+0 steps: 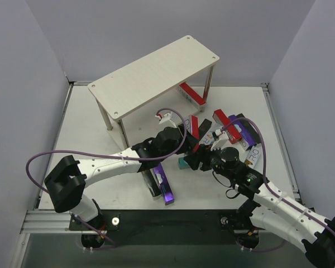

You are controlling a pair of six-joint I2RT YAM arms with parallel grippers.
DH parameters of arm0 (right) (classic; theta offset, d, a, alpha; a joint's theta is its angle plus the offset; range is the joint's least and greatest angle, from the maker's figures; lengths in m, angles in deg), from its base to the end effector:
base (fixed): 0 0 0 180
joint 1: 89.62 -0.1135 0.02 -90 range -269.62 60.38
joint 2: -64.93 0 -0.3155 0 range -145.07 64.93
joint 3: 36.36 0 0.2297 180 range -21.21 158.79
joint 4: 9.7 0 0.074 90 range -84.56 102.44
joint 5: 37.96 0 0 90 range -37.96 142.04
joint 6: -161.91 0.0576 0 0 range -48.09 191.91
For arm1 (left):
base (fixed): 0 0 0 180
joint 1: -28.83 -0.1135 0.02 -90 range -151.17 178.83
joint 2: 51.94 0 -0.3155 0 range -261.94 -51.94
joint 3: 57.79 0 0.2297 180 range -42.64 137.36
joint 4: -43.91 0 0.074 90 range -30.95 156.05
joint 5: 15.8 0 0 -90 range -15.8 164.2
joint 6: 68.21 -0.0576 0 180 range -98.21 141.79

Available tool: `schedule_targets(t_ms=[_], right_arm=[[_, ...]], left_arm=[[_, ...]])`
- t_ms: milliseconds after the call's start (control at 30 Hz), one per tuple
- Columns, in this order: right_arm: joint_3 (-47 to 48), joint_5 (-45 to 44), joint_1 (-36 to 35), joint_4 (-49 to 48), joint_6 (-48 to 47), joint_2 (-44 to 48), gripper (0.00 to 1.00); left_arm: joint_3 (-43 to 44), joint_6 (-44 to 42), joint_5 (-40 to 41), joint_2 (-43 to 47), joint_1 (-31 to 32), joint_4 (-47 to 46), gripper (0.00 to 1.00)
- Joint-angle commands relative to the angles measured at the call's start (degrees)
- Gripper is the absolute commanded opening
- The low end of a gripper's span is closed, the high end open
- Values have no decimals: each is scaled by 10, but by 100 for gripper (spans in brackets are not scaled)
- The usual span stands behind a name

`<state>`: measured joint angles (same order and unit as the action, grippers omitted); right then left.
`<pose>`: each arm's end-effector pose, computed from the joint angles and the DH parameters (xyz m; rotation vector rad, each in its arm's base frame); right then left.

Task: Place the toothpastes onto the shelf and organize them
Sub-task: Pick up the toothpaste from the center of the board.

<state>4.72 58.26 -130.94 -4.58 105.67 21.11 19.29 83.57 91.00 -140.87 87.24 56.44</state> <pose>0.1099 0.1049 0.3030 -0.2065 1.8147 1.0473 0.2009 -0.2950 0.3285 -0.2653 2.1226 -1.0333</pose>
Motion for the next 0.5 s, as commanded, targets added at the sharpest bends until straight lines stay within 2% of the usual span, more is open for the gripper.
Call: schedule_targets(t_ms=[0, 33, 167, 233, 333, 400, 467], right_arm=[[25, -19, -3, -35, -18, -4, 53], [26, -18, -3, -34, -18, -3, 47], [27, -17, -3, -34, -15, 0, 35], [28, -16, -3, -33, -9, 2, 29], [32, -12, -3, -30, -3, 10, 25], [34, -3, -2, -28, -1, 16, 24], [38, 10, 5, -28, 5, 18, 22]], left_arm=[[-9, 6, 2, 38, 4, -77, 48], [-12, 4, 1, 40, 4, -82, 48], [-45, -15, -9, 53, 3, -131, 55], [-68, -25, -18, 65, 1, -167, 64], [-123, -32, -38, 87, -14, -244, 74], [-163, -28, -60, 107, -44, -294, 78], [-190, -22, -114, 118, -83, -348, 82]])
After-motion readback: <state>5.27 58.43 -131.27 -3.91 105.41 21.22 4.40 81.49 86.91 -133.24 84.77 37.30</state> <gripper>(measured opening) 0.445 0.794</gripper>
